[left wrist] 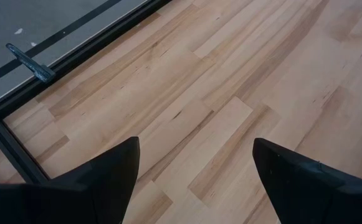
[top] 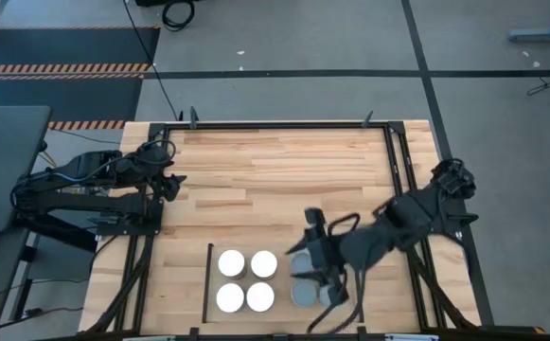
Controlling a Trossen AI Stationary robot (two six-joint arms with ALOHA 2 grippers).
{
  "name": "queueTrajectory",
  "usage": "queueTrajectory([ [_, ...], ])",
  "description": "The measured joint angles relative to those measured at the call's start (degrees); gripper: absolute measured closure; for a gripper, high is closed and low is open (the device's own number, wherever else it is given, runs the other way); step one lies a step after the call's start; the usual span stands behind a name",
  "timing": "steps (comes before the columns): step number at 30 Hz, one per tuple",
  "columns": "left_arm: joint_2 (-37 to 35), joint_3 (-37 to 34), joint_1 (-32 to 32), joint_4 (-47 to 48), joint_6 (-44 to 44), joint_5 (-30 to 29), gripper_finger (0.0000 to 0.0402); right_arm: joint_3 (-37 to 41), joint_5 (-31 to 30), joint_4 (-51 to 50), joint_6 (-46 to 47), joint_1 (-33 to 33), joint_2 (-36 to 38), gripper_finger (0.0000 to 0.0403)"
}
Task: Pick and place cans onto a shelf
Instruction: Return to Home Position
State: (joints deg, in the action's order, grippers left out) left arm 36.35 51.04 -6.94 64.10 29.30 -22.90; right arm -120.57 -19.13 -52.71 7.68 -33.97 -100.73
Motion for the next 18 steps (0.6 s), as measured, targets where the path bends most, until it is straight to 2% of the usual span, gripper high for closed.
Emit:
queueTrajectory([
  [2,0.0,0.0,0.0,0.0,0.0,0.0,0.0086,1.1,1.3,5.3,-4.4,1.6,1.6,0.021],
  [4,0.0,0.0,0.0,0.0,0.0,0.0,0.0086,2.8,5.1,9.2,-7.3,3.9,3.6,0.0235],
  [7,0.0,0.0,0.0,0.0,0.0,0.0,0.0086,7.4,13.8,15.1,-8.4,8.4,7.3,0.0272],
  [11,0.0,0.0,0.0,0.0,0.0,0.0,0.0086,17.2,25.3,28.7,-7.5,14.8,12.8,0.032],
  [14,0.0,0.0,0.0,0.0,0.0,0.0,0.0086,23.8,23.4,37.1,-3.7,18.3,16.4,0.035],
  [18,0.0,0.0,0.0,0.0,0.0,0.0,0.0086,28.7,19.2,38.4,0.3,21.7,19.1,0.0375],
])
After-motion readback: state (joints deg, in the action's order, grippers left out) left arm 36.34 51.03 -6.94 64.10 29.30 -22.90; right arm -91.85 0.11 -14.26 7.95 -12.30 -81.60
